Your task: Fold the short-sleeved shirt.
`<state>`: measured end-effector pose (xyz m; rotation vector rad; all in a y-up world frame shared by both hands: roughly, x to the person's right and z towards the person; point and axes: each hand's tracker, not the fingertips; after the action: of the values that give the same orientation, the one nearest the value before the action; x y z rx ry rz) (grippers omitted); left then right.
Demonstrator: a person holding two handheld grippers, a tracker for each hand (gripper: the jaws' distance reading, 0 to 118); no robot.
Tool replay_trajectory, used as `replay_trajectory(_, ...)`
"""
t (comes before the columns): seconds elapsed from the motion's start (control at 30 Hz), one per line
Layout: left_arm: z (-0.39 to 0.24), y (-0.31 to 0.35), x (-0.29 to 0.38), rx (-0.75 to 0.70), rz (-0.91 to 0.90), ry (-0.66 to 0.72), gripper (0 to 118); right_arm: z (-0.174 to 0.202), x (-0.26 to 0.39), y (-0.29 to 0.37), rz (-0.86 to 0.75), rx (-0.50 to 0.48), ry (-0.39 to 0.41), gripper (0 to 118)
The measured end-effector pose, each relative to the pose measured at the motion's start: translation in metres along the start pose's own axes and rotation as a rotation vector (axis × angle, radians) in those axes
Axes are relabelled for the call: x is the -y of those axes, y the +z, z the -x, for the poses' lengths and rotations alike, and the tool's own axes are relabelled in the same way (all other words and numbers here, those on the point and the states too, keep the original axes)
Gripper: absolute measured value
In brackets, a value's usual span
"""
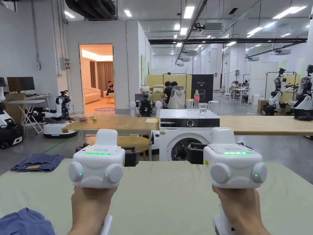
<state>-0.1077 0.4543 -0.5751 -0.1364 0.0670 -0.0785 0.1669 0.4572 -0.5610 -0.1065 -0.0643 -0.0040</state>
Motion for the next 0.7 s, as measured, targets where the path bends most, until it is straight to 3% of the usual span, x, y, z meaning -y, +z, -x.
replay_trajectory(0.7,0.0005,-0.0019,0.0034,-0.004,0.005,0.007,118,0.0007,0.004,-0.0013,0.004,-0.002,0.007,118)
